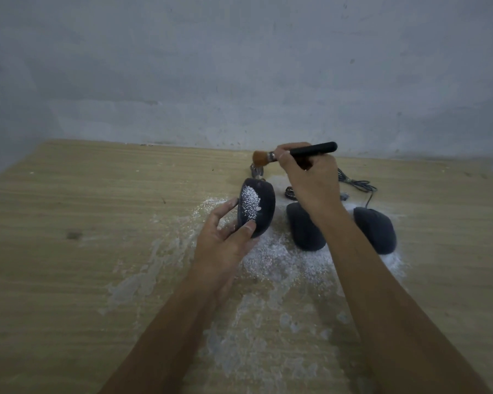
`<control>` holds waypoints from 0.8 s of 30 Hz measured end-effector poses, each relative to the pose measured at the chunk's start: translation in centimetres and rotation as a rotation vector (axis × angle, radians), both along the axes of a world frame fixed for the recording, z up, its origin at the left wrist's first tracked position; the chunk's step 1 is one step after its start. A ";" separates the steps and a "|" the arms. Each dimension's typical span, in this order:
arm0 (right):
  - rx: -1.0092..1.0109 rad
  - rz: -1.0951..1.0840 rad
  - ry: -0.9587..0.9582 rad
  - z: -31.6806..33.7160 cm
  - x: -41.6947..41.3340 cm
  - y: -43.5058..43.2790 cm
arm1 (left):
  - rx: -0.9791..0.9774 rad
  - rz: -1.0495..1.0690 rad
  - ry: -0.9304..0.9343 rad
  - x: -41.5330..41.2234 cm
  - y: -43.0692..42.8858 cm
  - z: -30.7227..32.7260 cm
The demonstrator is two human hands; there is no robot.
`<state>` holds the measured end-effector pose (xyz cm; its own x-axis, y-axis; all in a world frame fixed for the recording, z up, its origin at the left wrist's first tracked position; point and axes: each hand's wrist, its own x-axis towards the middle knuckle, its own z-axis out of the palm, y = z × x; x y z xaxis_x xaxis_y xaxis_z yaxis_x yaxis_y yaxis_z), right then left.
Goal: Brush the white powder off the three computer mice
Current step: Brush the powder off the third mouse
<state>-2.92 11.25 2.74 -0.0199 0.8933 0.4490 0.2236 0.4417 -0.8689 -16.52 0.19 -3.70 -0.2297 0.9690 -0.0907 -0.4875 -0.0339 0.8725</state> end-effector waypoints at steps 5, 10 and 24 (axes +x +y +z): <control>-0.093 -0.043 -0.204 -0.1 1.5 0.5 | 0.001 0.035 -0.043 -0.1 0.3 0.2; -0.066 0.055 -0.153 0.0 1.7 0.3 | -0.005 0.047 -0.091 -0.3 0.3 0.3; -0.108 0.142 -0.205 1.1 1.7 -0.2 | -0.015 0.086 -0.145 -0.5 0.7 0.1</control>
